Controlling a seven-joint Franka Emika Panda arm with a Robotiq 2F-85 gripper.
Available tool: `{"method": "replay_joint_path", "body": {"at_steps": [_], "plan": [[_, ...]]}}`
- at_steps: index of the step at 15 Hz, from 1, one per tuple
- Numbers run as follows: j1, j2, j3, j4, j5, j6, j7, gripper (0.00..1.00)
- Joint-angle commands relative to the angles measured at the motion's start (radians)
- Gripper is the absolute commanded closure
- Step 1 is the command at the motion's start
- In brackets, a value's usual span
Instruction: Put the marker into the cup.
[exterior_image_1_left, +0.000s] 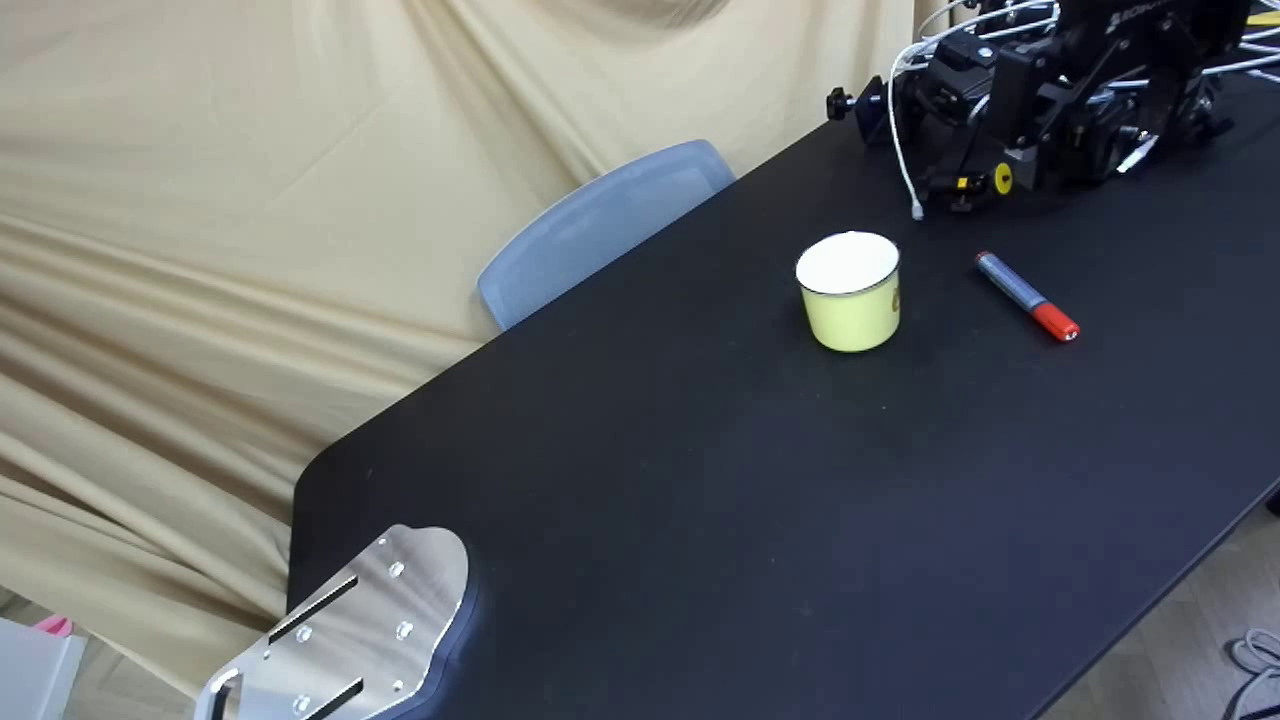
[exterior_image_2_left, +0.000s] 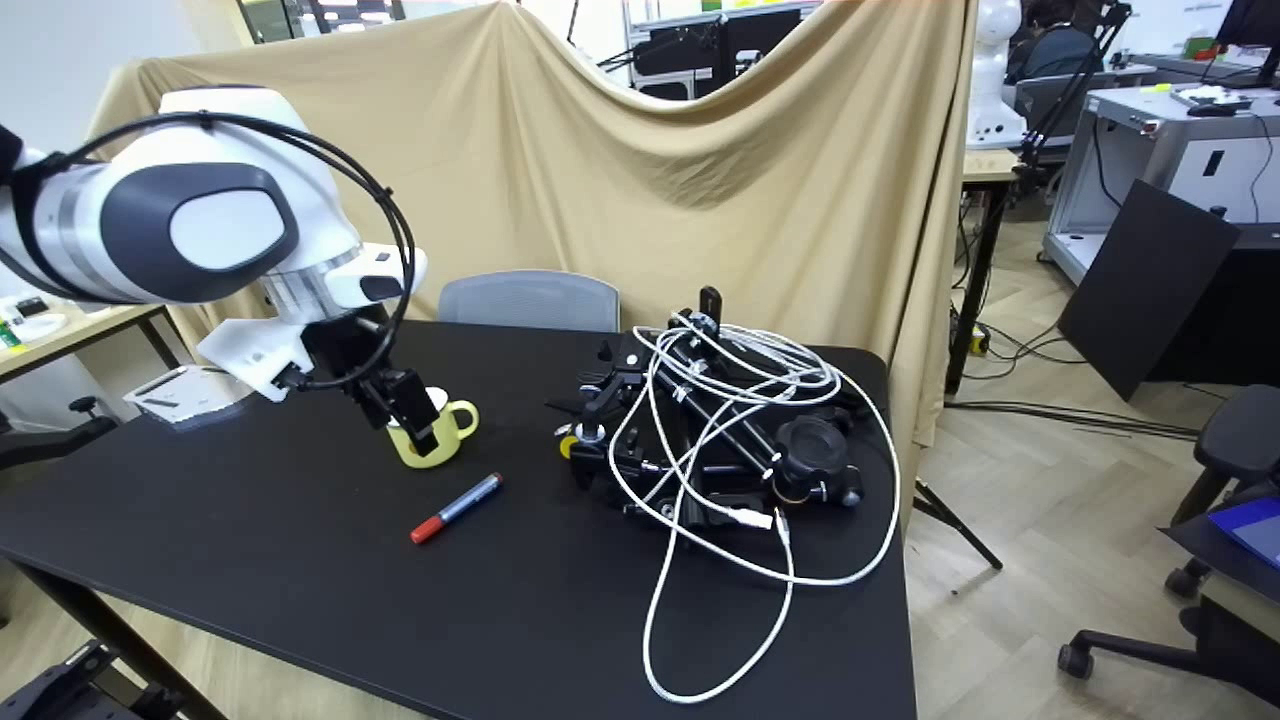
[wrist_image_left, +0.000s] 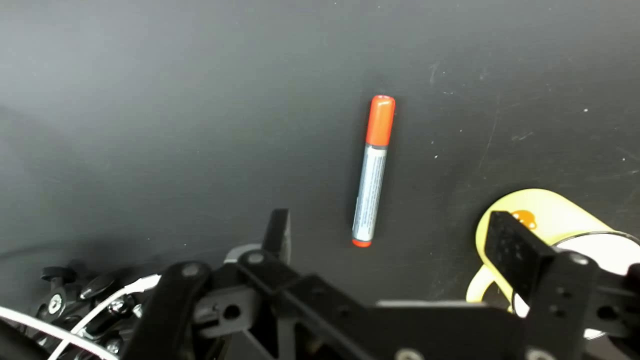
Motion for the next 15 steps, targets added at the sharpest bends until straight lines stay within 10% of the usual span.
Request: {"method": "replay_joint_path", "body": {"at_steps": [1,15], "plan": [[0.010,0.085,-0.027,0.031,-0.020,0.015,0.009,0.00],[0.079,0.393,-0.098,0.161,-0.006,0.220,0.005,0.00]]}}
